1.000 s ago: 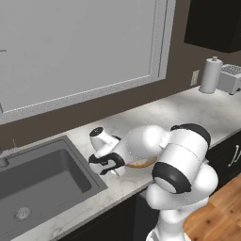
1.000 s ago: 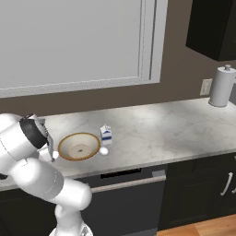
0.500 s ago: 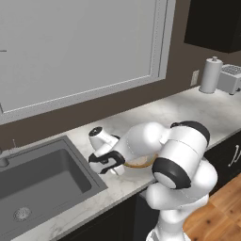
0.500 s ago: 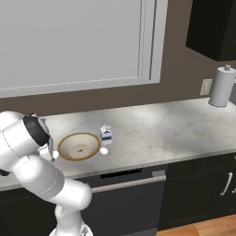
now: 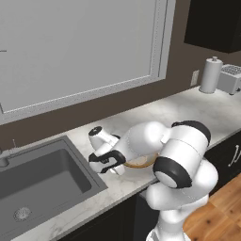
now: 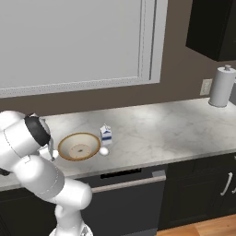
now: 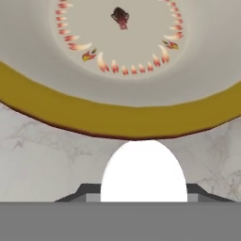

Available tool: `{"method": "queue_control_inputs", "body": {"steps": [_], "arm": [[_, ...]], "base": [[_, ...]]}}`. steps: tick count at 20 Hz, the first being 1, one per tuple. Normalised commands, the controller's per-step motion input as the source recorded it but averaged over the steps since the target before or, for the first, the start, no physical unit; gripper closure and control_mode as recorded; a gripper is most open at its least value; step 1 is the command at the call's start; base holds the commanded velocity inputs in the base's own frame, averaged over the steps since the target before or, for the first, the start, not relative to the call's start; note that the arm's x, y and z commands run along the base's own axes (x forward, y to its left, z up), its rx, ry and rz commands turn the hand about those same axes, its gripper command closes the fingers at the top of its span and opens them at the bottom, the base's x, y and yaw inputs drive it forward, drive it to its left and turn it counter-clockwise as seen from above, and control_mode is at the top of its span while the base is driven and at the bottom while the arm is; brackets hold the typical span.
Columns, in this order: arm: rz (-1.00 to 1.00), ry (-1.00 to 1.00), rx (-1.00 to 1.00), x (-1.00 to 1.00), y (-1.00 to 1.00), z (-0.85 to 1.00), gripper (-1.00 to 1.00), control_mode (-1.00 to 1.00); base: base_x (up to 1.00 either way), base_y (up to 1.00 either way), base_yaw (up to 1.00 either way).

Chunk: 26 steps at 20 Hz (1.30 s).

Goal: Gather the eggs and milk located in the vicinity of the sink area and place them right next to the bowl.

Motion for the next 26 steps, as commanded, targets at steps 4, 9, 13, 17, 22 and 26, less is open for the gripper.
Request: {"method": "queue_control_inputs", "body": {"steps": [4,9,13,17,22,26], "arm": [[0.00,0.00,0.00,0.00,0.00,0.00,-1.00,-1.00],[0.00,0.00,0.00,-0.01,0.00,0.00,-1.00,-1.00],[0.00,0.00,0.00,-0.20,0.00,0.03,-1.00,-1.00],[-0.01,0.00,0.00,-0.05,0.00,0.17,-1.00,-1.00],[0.00,0.00,0.00,-0.03,0.00,0.44,-1.00,-1.00],[0.00,0.00,0.03,-0.46,0.00,0.61,-1.00,-1.00]], "base": [[0.00,0.00,0.00],[0.00,0.00,0.00],[0.00,0.00,0.00],[0.00,0.00,0.00],[0.00,0.00,0.00],[0.00,0.00,0.00]]}}
